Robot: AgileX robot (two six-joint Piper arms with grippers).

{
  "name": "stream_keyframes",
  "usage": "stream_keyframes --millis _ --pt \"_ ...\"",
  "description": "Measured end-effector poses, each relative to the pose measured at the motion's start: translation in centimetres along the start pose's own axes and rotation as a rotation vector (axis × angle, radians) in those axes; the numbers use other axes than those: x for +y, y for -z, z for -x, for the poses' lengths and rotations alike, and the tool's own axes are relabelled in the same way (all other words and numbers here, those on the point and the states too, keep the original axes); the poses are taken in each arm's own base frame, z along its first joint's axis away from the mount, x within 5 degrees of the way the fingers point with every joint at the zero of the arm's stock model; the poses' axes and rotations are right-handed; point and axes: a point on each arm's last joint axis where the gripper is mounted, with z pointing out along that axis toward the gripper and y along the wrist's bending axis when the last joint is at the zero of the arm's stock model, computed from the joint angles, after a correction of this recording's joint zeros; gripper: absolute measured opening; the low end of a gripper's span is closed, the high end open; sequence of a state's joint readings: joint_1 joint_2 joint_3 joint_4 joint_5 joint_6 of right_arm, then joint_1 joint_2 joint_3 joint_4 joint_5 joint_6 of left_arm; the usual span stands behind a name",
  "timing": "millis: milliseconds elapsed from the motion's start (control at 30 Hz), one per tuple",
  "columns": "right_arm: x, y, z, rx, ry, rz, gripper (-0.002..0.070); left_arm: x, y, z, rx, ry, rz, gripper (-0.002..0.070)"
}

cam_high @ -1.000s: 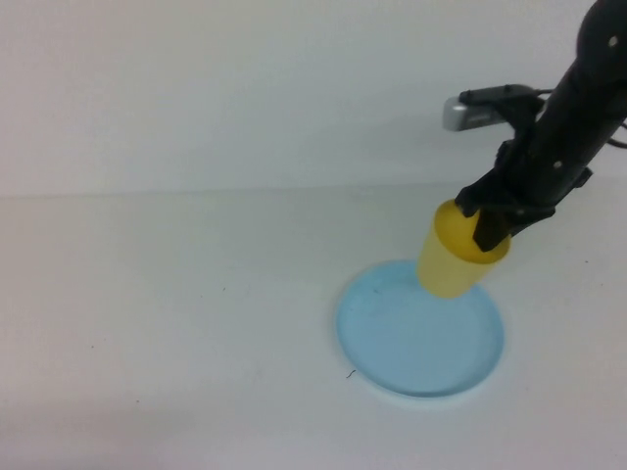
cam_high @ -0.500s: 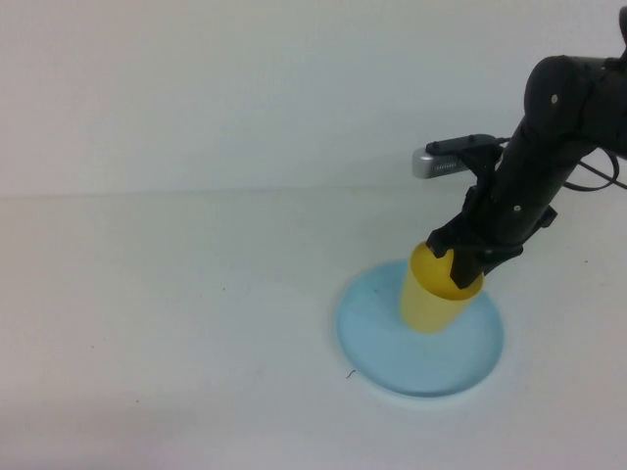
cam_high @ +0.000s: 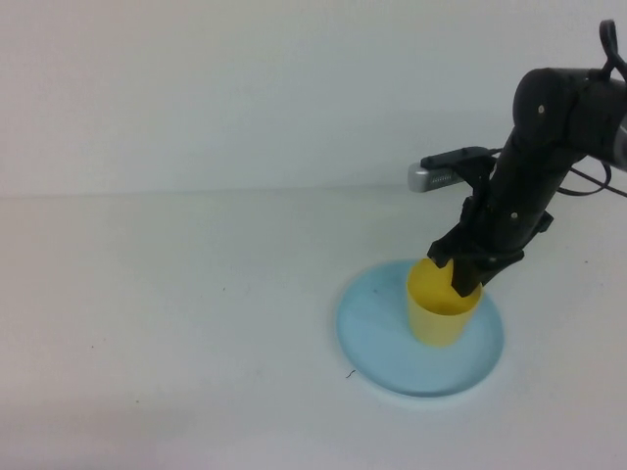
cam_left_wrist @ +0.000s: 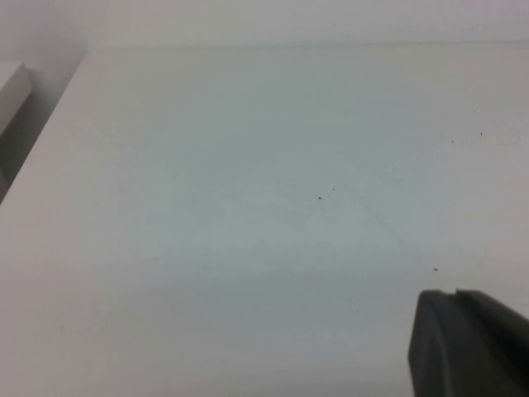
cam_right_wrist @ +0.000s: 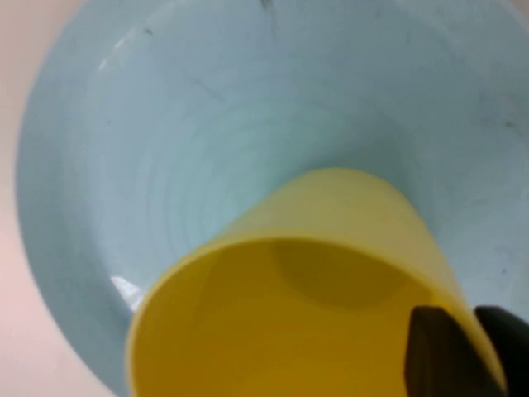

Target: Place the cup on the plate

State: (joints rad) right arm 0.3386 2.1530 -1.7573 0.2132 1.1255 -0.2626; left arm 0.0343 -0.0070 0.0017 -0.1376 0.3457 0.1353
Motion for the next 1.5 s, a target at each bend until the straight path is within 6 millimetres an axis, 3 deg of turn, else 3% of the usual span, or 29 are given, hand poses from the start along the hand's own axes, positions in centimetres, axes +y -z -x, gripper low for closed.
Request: stream_keyframes --millis 200,333,400,533,600,933,1167,1367,1500 --pt "0.5 3.4 1.5 -0.056 0.033 -0.004 0.0240 0.0 0.0 0.0 0.000 0.000 0.000 0.0000" --pt "0.9 6.6 2.9 -0.162 0.033 -0.034 0.0273 0.0 0.0 0.0 0.000 0.000 0.000 0.0000" --pt "1.0 8.4 3.3 -0.216 0.024 -0.061 0.0253 0.0 0.0 0.0 0.000 0.000 0.000 0.0000" --pt "1.5 13.2 2.9 -0.328 0.012 -0.144 0.0083 0.0 0.0 0.0 0.000 0.000 0.000 0.0000" --pt "1.9 16.0 2.2 -0.392 0.008 -0.181 0.0039 0.0 0.0 0.0 0.000 0.000 0.000 0.0000" --pt "5.3 28.8 -4.9 -0.690 -0.006 -0.279 0.0002 0.0 0.0 0.0 0.000 0.000 0.000 0.0000" --pt "7.7 37.1 -13.3 -0.921 -0.001 -0.403 0.0001 0.0 0.0 0.0 0.000 0.000 0.000 0.0000" --pt "9.4 41.2 -19.5 -1.071 0.002 -0.445 0.0001 0.0 0.0 0.0 0.000 0.000 0.000 0.0000" --pt "9.7 41.8 -20.6 -1.097 0.003 -0.451 0.0001 0.0 0.0 0.0 0.000 0.000 0.000 0.0000"
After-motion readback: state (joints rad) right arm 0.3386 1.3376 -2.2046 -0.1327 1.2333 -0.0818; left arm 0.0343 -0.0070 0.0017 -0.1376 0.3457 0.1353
